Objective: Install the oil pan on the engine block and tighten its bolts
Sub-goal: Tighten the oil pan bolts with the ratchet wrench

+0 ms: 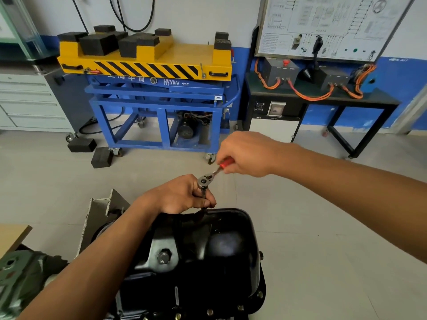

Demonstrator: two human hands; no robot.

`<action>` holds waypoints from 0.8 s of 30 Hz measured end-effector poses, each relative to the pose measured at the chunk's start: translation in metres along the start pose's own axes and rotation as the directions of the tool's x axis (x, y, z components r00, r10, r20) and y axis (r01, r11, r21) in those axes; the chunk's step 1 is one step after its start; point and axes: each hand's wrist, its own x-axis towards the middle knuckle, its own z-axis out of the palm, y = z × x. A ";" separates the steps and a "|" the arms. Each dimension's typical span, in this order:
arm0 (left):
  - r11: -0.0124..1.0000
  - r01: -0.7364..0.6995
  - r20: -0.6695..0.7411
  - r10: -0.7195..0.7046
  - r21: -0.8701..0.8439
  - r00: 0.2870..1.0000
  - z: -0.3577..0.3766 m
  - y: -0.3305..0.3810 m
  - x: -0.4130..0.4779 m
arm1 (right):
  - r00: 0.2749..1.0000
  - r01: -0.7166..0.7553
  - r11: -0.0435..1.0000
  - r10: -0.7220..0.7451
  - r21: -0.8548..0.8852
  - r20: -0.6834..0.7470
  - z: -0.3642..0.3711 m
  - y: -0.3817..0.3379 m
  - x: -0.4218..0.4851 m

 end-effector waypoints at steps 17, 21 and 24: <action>0.991 0.084 -0.186 -0.102 -0.103 0.977 0.008 0.003 -0.004 | 0.950 -0.060 0.845 0.212 0.532 -0.230 0.051 0.026 -0.020; 0.991 0.072 -0.239 -0.098 -0.114 0.966 0.010 -0.001 -0.003 | 0.906 -0.038 0.668 0.336 0.743 -0.255 0.079 -0.003 -0.072; 0.996 -0.033 -0.309 0.007 -0.079 0.951 0.007 -0.003 -0.003 | 0.917 0.006 0.551 0.329 0.835 -0.224 0.100 -0.036 -0.097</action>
